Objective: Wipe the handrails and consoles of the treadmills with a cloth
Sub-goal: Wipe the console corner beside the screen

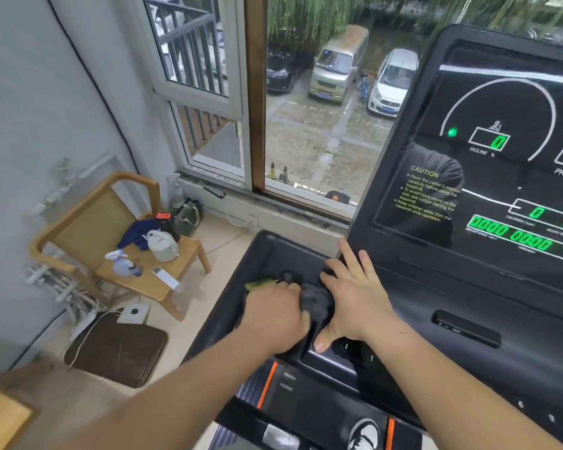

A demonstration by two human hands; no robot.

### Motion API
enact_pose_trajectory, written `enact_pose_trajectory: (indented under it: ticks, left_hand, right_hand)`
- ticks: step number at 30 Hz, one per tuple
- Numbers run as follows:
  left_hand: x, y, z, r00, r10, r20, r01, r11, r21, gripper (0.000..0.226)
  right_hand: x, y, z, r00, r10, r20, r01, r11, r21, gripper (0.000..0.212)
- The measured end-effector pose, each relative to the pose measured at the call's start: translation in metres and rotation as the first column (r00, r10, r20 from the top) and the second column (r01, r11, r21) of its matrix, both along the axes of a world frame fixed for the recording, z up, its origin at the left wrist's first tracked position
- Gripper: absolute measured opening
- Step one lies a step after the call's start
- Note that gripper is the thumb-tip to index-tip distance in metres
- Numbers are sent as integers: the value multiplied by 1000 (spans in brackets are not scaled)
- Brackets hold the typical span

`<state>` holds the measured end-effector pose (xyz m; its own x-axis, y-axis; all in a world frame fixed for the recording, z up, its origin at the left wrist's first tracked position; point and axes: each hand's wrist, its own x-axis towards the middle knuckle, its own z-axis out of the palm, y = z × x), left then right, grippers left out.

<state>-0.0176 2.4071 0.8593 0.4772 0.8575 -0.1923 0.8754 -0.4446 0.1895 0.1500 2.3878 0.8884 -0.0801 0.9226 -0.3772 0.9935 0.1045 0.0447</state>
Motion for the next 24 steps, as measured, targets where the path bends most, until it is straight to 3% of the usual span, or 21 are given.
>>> enact_pose_trajectory:
  ticks: [1,2,3,5,7,9,10,11,13,15,16,18,19,24]
  left_hand:
    - [3,-6,0,978,151,144,-141,987,-78,29]
    - [3,-8,3,899,322,296,-267,940,-213,27]
    - [-1,-5,8,745,525,412,-358,835,-417,26]
    - [-21,7,24,332,834,441,-375,545,-750,21]
    - [-49,22,43,51,913,405,-368,394,-842,20]
    - [-70,34,62,-77,870,487,-439,409,-800,13]
    - [-76,38,67,-55,820,570,-487,477,-732,8]
    - [-78,40,69,44,755,654,-531,572,-625,7]
    - [-72,33,58,447,560,697,-528,795,-300,16]
    - [-55,20,30,842,249,478,-276,961,-13,25]
    - [-42,11,14,957,70,281,-85,996,42,30]
    - [-17,-11,-10,981,-183,-60,186,982,36,43]
    - [-9,-16,-14,971,-205,-126,209,978,20,46]
    - [-5,4,-11,994,-111,-9,111,994,25,46]
  right_hand:
    - [1,-1,0,1000,2,-2,-2,1000,12,136]
    - [1,-1,-1,1000,1,-2,-1,1000,23,137]
    - [0,-2,-1,1000,-1,-1,1,1000,29,139]
    - [0,-2,0,1000,-6,4,6,1000,18,145]
    - [0,-1,1,1000,-9,2,9,1000,8,150]
    - [0,-1,1,1000,-11,0,11,1000,-1,151]
    - [0,-1,1,1000,-11,1,11,1000,-5,152]
    - [0,-1,1,1000,-9,2,9,1000,-8,152]
    - [0,1,1,1000,-7,1,7,1000,-16,151]
    - [0,2,0,1000,-9,0,9,1000,-23,148]
    - [0,3,1,1000,-12,3,12,1000,-28,147]
    - [0,3,0,1000,-13,14,13,999,-31,146]
    - [0,2,0,1000,-13,17,13,999,-33,146]
    - [-3,5,2,1000,-16,27,17,998,-55,144]
